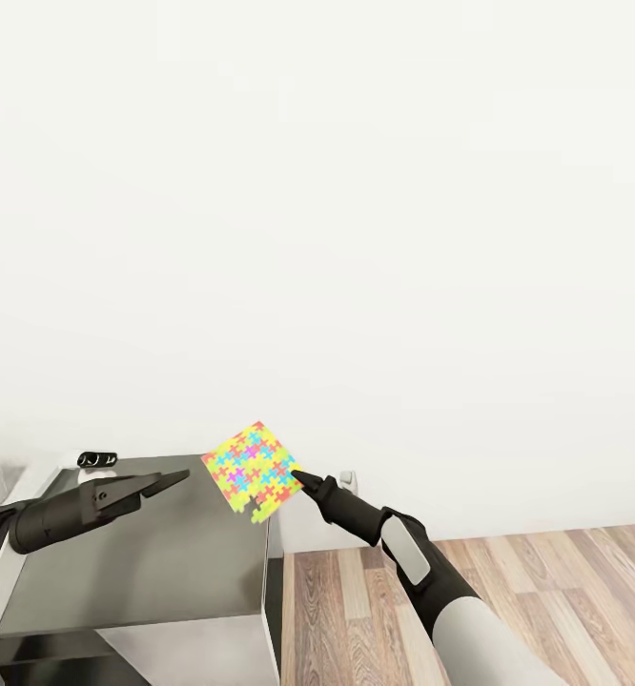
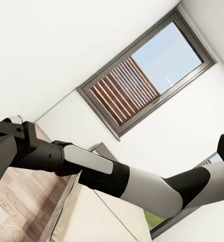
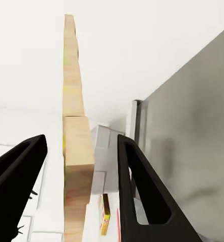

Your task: Put all the toys in the child's room - the three board games (two on the bed and one on the table), the two jigsaw puzzles on the table, and the tennis ball on the table - inside the toy box on the table in the child's room.

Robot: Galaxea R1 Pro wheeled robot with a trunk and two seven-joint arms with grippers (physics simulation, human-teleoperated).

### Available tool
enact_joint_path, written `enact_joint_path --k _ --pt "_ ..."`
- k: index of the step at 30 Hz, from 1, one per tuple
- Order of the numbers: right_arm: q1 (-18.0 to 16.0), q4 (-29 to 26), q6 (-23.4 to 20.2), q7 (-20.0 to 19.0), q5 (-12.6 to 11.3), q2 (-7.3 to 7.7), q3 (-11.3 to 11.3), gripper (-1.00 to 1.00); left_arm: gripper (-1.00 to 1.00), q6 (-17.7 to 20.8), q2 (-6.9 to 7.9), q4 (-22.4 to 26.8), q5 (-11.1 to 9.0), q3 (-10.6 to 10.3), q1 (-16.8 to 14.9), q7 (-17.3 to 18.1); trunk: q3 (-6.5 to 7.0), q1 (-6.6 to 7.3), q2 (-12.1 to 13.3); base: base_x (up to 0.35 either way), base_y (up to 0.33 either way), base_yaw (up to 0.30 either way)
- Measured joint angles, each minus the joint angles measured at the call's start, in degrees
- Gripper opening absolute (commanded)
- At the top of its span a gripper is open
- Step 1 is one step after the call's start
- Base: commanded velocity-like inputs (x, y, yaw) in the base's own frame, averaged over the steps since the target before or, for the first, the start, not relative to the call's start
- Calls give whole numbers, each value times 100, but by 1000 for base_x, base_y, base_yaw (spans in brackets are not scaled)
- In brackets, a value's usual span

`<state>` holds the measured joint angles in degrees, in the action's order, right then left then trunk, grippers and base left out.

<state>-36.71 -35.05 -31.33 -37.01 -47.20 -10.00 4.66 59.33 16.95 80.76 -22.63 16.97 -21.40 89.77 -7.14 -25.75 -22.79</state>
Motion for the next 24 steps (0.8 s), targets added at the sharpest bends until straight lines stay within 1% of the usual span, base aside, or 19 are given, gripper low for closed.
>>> enact_joint_path --k 24 --pt "2 -1 20 -5 2 0 0 -100 100 0 0 0 -11 -20 0 0 0 0 0 0 0 0"
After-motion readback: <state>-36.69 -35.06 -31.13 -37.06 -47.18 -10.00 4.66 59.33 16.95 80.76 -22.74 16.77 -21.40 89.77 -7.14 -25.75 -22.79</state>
